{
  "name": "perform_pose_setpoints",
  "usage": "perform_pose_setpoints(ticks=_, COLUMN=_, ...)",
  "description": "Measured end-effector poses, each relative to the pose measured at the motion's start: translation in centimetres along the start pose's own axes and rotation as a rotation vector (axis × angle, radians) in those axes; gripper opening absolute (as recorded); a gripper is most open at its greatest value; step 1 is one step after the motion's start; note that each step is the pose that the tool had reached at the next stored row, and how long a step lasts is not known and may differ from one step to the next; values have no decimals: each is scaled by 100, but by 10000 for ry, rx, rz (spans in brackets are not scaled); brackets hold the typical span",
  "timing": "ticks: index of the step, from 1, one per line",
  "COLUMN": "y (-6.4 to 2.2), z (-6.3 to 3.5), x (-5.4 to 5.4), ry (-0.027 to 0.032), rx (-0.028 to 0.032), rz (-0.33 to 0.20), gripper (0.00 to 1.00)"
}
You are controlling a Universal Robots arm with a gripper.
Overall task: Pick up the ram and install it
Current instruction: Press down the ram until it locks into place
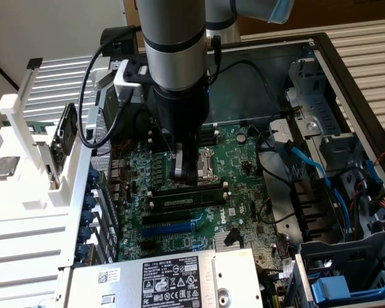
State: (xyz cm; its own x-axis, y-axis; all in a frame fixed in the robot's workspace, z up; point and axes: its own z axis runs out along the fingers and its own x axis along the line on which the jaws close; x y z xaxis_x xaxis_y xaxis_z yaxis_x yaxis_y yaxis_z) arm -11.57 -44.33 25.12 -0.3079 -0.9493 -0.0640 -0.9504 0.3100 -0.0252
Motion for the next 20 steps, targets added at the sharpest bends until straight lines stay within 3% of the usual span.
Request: perform_pose_setpoints(ticks=20, y=0, z=0, x=0, ry=83, rx=209, rz=3255, gripper=10)
